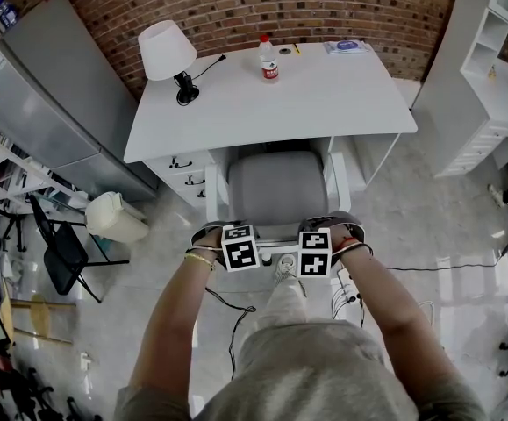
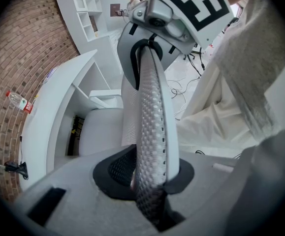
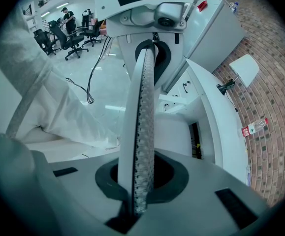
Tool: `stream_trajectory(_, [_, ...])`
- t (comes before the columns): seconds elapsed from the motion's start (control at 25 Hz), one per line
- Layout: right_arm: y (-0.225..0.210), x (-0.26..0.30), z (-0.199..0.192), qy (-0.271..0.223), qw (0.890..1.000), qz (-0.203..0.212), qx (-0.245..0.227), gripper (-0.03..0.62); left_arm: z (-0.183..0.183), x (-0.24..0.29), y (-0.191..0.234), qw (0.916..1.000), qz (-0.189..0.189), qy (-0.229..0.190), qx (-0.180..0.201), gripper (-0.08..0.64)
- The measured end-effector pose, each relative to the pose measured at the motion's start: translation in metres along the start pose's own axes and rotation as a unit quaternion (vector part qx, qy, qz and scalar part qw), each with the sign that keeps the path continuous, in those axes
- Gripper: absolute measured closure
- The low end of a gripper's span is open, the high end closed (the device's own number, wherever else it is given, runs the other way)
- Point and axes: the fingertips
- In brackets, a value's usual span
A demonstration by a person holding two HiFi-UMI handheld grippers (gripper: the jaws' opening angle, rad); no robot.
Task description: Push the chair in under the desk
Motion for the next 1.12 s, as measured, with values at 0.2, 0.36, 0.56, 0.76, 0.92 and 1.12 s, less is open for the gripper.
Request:
stream_trajectory(0.2, [-0.002,-0.001,0.001,0.0,1.0,0.001,0.002,0.572,0.0,-0.002,0.002,1.0,0.001,0.002,-0.005,0.474])
stream_trajectory(0.36, [-0.001,-0.001,0.0,-0.001,1.0,0.001,0.003,0.572,0.0,-0.001,0.003,0.9999,0.005,0.007,-0.011,0.466])
stream_trajectory(0.56, [-0.002,-0.002,-0.001,-0.003,1.0,0.0,0.008,0.571,0.0,-0.002,0.007,0.9994,0.03,0.007,-0.014,0.463])
stream_trajectory(0.76, [0.005,-0.001,-0.002,0.007,1.0,0.013,-0.01,0.486,0.002,-0.007,0.007,0.9986,0.036,-0.007,-0.039,0.434])
stream_trajectory(0.92, [0.009,0.0,0.0,0.004,1.0,0.008,-0.014,0.388,0.001,-0.01,0.003,0.9981,0.039,-0.014,-0.045,0.388])
stream_trajectory(1.12, [0.007,-0.006,0.003,-0.002,1.0,-0.006,0.01,0.383,0.003,-0.016,0.004,0.9967,0.062,-0.027,-0.045,0.359])
Point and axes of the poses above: the fingertips, and each gripper's own axes: x forward along the fingers, y to its left, z out of its top, and after that the axes turned 14 degrees about -x, right-handed
